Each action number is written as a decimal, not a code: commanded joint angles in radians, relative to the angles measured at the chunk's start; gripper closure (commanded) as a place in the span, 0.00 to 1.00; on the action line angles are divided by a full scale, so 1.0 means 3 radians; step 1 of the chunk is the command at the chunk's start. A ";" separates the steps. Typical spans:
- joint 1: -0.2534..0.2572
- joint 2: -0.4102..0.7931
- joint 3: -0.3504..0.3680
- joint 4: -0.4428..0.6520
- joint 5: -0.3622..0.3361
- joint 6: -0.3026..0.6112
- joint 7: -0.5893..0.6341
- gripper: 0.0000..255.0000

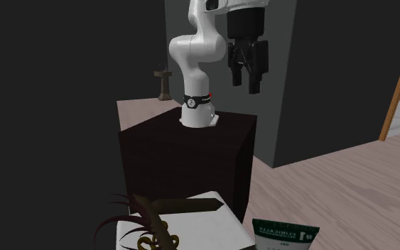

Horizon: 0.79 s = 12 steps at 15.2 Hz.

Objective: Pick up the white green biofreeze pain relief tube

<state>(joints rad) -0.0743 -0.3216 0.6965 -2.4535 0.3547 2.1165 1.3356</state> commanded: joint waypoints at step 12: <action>0.0140 0.2170 0.0151 0.1307 -0.1971 0.0709 0.2754 0.00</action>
<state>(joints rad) -0.0561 0.2876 0.7647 -2.0936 -0.1925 2.3246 2.1032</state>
